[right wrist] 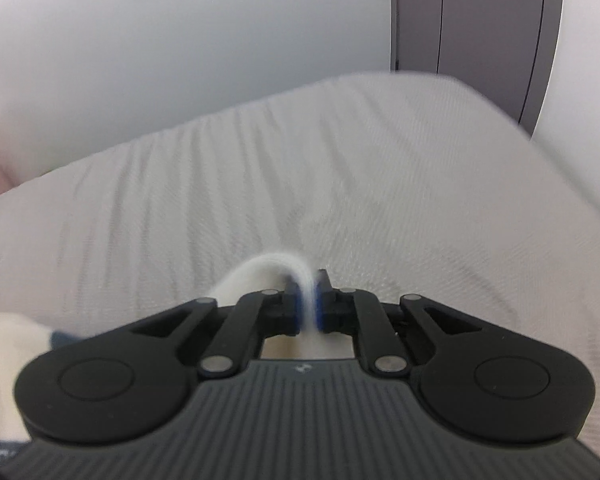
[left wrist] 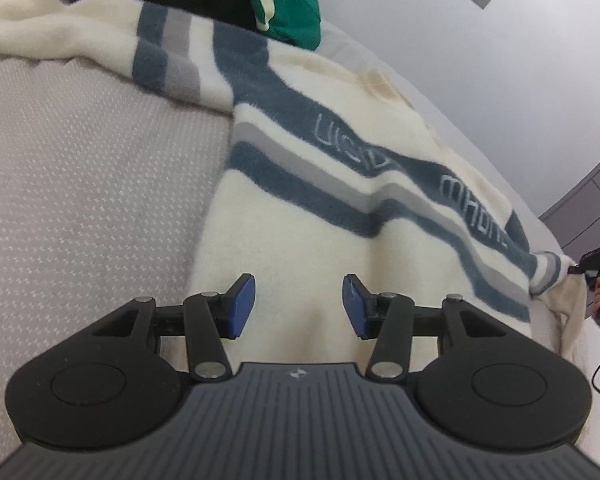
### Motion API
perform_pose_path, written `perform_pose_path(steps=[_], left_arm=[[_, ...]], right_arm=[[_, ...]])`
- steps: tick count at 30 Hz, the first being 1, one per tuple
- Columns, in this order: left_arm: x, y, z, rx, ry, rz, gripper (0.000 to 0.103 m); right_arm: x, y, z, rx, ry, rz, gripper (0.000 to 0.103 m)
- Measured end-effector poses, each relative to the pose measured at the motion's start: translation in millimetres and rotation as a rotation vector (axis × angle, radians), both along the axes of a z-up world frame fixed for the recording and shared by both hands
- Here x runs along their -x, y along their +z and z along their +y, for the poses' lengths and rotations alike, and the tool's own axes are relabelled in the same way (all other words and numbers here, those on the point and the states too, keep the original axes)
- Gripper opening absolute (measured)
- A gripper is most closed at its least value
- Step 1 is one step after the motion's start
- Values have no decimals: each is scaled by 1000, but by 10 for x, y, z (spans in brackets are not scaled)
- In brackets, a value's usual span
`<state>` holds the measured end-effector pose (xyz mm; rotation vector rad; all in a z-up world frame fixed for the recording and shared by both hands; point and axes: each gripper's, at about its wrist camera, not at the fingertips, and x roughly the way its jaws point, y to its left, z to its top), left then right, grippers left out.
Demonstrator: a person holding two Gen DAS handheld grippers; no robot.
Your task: Fold large clothes
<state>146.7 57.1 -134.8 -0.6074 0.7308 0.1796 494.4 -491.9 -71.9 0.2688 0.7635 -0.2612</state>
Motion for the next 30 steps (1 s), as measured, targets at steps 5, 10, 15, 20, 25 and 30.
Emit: perform_pose_path(steps=[5, 10, 15, 20, 25, 30], left_arm=[[-170, -47, 18, -11, -3, 13, 54], [-150, -35, 28, 8, -12, 3, 54], [-11, 40, -9, 10, -24, -29, 54], [136, 148, -79, -41, -24, -70, 54], [214, 174, -57, -65, 7, -77, 54], [229, 170, -18, -79, 49, -67, 54]], right_arm=[[-65, -272, -259, -90, -16, -30, 46], [301, -156, -378, -97, 48, -97, 66], [845, -37, -417, 4, 143, -114, 66], [1306, -215, -372, 22, 206, -86, 66], [1530, -666, -160, 170, 279, 36, 55], [1569, -562, -260, 271, 244, 19, 11]])
